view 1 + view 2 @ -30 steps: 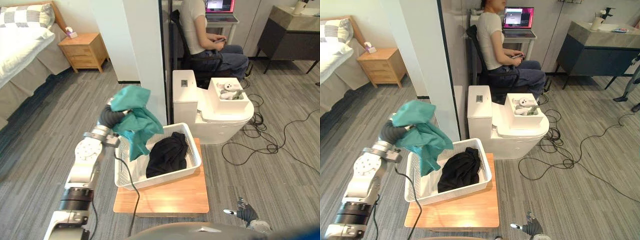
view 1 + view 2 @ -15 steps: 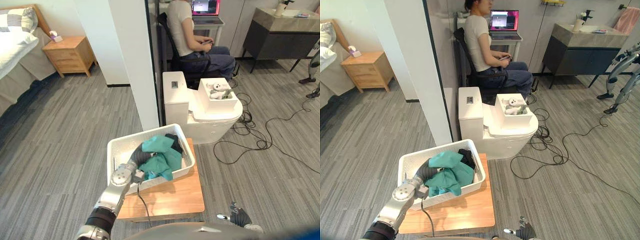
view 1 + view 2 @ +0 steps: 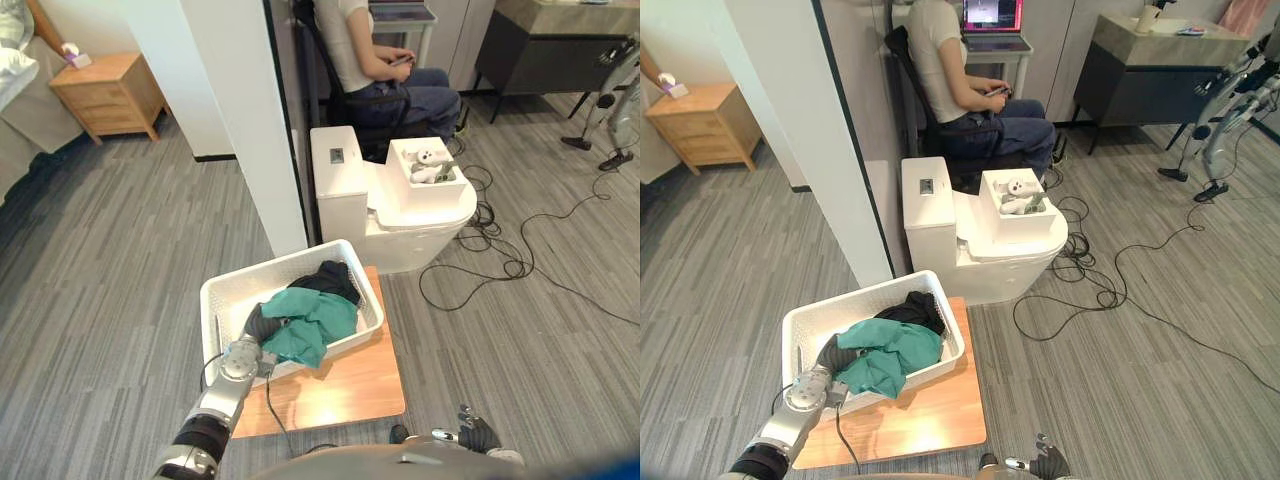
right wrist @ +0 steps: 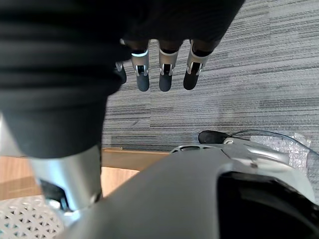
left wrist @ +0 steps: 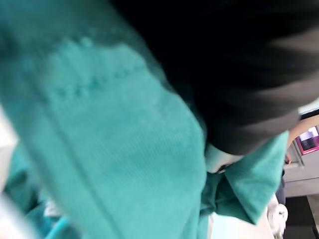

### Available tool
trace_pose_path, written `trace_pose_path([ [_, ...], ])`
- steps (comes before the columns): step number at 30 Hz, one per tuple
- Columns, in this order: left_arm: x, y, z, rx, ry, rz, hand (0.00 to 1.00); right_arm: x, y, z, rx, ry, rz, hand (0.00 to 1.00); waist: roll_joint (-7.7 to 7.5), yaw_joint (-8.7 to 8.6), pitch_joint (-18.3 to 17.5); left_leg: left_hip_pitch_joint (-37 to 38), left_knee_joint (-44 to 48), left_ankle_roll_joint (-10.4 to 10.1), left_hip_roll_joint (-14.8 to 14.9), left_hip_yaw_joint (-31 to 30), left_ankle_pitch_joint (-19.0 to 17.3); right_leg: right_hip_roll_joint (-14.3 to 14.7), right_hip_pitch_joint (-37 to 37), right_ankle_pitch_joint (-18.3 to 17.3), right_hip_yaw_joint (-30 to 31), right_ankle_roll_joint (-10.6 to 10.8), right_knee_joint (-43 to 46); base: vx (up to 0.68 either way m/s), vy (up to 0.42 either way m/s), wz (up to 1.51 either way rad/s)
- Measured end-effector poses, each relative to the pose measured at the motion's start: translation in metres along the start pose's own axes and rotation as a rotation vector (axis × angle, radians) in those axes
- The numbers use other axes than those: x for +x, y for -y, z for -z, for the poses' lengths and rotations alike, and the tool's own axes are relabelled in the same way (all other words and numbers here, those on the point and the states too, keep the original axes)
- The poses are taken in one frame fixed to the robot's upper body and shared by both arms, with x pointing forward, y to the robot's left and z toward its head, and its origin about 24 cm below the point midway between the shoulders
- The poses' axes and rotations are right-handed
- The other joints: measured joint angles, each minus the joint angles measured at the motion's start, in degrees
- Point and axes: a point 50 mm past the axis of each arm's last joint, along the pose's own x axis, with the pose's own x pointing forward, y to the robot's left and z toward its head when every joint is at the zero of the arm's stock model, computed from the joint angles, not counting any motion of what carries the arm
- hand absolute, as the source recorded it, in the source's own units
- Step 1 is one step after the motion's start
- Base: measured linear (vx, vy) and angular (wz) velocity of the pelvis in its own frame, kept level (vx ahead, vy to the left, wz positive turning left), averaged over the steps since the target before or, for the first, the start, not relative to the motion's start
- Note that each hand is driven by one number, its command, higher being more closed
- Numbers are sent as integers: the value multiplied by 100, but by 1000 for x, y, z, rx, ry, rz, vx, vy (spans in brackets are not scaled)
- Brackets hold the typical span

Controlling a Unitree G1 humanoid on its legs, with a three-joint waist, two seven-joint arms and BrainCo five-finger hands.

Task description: Tidy the bed and pick cloth on bed and put in laundry

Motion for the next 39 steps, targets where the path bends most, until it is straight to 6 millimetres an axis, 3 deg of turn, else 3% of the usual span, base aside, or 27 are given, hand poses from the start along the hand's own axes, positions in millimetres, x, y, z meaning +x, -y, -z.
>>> trace_pose_path([
  [1, 1, -3, -1, 10, 0, -16, 100, 0, 0, 0, 0, 3, -1, 0, 8, -7, 6, 5, 0, -2, 9, 24, -2, 8, -1, -6, 2, -10, 5, -58, -48, -4],
  [2, 2, -7, -1, 14, 2, -30, 0, 0, 0, 0, 0, 3, 0, 0, 18, -9, 15, 0, 0, -4, 18, 37, -3, 15, -22, -14, 3, -21, 21, -61, -40, -6],
  [11, 1, -15, 9, 42, -39, -58, 0, -4, 3, 3, 17, 17, 10, 0, 30, 1, 96, 41, -34, -10, 21, 40, 8, -18, -99, -180, 41, -27, 249, -91, -26, -2],
  [24, -1, -17, 14, 50, -53, -69, 0, -4, 5, 6, 35, 7, 2, 0, 0, 30, 103, 145, -15, -2, -9, -54, 10, -27, 82, -117, 1, 9, 182, 27, 4, 4],
  [31, -2, -39, 14, 27, -53, -190, 0, -6, 8, 9, 47, 3, 8, 0, 62, 50, 60, 155, -29, -3, 12, -102, 10, -10, 110, -131, -54, -7, 170, -31, -26, 2],
  [39, -4, -78, -6, -36, 41, -303, 0, -8, 8, 14, 49, -4, 11, 0, 0, 79, -34, 45, -31, 2, -10, -262, 11, -51, 55, -184, -166, 19, 155, -12, -5, 10],
])
